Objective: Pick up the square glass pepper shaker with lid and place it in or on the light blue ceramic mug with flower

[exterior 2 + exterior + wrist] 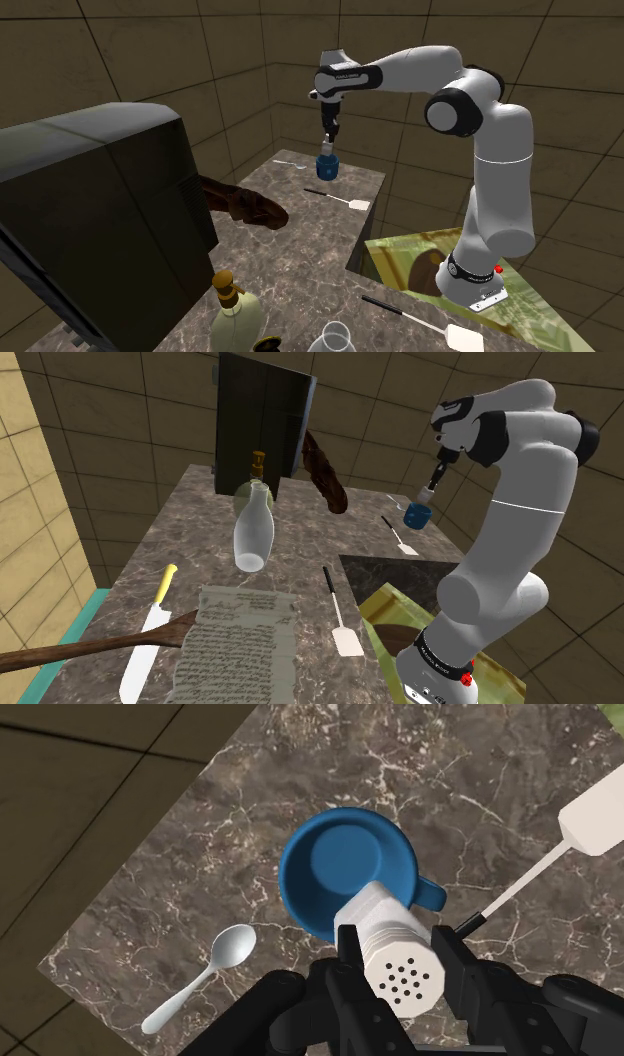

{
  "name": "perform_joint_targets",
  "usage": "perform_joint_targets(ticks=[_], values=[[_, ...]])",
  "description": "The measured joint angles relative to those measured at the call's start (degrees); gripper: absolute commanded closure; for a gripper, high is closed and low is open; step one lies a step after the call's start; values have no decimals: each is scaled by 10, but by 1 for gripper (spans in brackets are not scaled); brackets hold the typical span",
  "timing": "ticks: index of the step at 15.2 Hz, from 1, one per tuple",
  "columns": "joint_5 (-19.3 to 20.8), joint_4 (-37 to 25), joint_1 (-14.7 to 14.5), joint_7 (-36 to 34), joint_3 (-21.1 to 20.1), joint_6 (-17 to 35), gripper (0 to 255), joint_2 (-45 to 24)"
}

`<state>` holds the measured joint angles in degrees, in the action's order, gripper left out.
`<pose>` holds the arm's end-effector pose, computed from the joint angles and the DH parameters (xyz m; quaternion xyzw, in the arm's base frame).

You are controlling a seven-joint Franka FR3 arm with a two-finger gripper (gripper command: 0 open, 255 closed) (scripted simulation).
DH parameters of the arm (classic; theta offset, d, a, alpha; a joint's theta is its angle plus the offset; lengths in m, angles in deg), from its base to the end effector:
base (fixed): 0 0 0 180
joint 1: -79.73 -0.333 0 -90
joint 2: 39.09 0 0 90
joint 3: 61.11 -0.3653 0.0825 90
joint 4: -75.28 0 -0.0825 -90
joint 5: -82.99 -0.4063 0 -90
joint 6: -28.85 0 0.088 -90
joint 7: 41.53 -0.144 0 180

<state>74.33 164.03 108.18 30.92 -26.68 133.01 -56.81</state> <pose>0.3641 -0.5729 0.5031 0.9969 0.0772 -0.0093 0.0117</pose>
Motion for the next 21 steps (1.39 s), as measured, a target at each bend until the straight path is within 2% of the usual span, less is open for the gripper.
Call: perform_joint_targets(ticks=[6,12,13,19,21], values=[[-5,35,-2,2,-3,40,255,-6],[-5,41,-2,2,-3,47,255,-7],[-5,41,-2,2,-3,47,0,-7],[-5,41,-2,2,-3,47,0,-7],[-5,17,0,2,-2,24,0,-7]])
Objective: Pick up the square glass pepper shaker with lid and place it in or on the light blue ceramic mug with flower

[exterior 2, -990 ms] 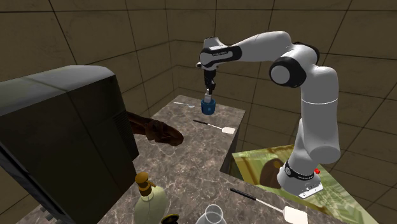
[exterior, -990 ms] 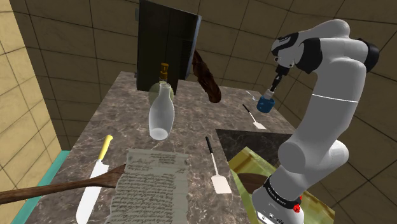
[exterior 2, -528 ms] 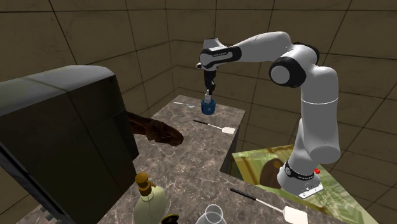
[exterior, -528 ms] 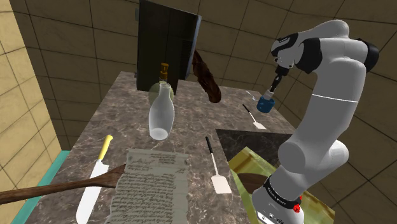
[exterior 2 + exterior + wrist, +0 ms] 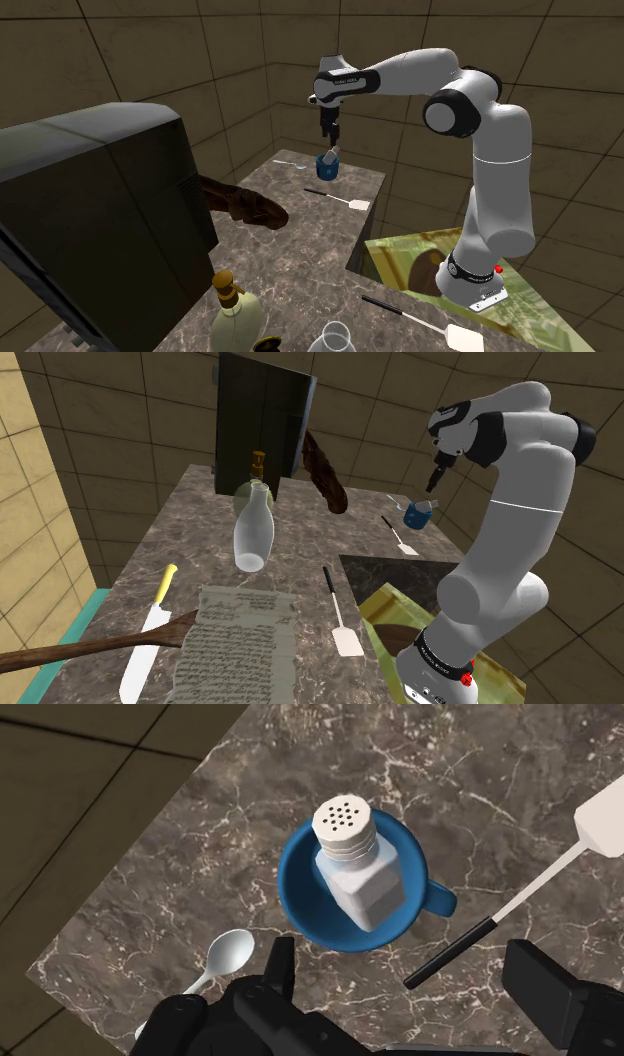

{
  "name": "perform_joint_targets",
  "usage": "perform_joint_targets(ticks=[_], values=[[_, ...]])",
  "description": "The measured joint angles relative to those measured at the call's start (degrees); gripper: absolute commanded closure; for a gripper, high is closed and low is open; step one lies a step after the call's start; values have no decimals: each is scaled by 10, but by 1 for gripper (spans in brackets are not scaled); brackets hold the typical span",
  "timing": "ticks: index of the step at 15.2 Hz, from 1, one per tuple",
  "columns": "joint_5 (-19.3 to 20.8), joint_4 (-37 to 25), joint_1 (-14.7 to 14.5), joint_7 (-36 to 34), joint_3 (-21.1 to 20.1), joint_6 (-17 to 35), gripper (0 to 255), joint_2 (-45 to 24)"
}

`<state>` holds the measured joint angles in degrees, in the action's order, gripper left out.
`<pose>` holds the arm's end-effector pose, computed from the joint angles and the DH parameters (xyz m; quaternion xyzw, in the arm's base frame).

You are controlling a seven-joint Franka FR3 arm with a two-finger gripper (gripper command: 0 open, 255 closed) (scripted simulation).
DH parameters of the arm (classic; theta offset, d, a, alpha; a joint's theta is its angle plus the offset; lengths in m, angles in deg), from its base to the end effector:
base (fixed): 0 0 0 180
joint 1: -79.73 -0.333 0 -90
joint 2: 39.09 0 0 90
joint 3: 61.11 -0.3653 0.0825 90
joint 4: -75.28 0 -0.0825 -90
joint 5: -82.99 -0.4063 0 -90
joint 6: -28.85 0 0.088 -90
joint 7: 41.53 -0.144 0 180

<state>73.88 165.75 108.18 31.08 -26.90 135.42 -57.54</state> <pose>0.3668 -0.5745 0.4840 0.9969 0.0773 -0.0090 0.0123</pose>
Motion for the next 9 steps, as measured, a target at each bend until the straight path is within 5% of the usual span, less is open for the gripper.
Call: perform_joint_targets(ticks=[9], values=[[6,-40,0,-5,2,-47,0,8]])
